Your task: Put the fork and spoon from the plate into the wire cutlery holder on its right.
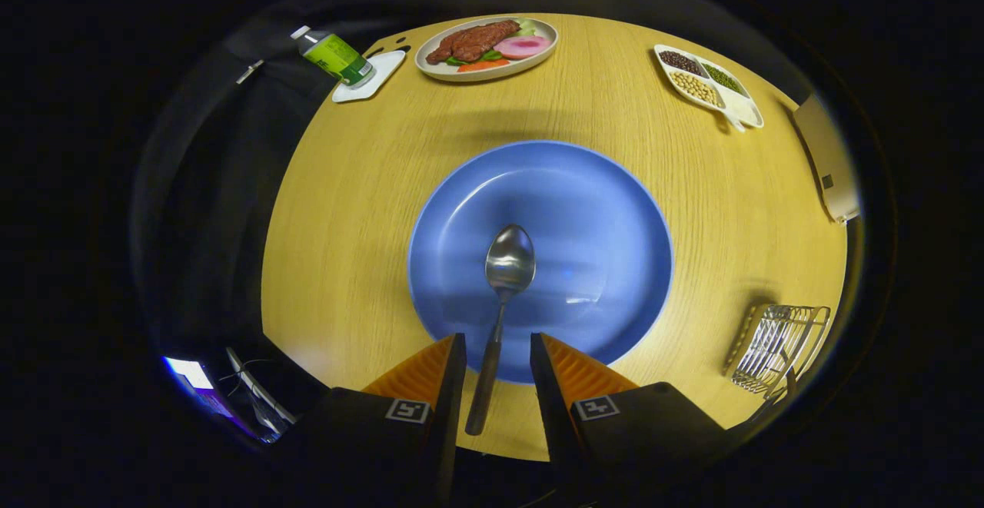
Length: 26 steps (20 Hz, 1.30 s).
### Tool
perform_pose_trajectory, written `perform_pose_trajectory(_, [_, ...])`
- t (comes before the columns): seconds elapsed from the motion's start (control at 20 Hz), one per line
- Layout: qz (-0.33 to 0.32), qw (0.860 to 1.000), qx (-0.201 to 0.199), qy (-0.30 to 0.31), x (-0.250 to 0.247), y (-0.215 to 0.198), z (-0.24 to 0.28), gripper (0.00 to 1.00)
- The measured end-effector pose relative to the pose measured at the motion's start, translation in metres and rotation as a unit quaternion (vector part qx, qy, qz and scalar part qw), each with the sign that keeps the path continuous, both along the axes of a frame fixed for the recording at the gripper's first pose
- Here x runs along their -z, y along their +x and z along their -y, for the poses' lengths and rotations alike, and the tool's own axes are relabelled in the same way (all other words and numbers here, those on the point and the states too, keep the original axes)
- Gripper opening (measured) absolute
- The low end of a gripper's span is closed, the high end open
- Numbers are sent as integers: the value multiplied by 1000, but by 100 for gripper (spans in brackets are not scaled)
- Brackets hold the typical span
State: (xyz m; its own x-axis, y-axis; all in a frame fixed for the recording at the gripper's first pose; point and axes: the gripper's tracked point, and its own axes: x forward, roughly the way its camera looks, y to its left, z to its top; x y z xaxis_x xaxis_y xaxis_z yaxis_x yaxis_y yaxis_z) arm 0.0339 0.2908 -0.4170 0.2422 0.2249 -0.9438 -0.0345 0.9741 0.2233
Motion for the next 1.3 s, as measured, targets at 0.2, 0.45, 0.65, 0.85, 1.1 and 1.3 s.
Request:
perform_pose_trajectory(0.2, [-23,999,5,-24,25,-1,-7,53])
perform_pose_trajectory(0.45, [-23,998,44,-45,35,3,6,11])
perform_pose_trajectory(0.65, [-4,998,67,6,7,10,15,9])
perform_pose_trajectory(0.85, [21,997,69,33,-42,7,49,9])
perform_pose_trajectory(1.1, [52,996,60,50,-106,-7,101,9])
perform_pose_trajectory(1.3, [56,996,57,44,-142,-28,155,9])
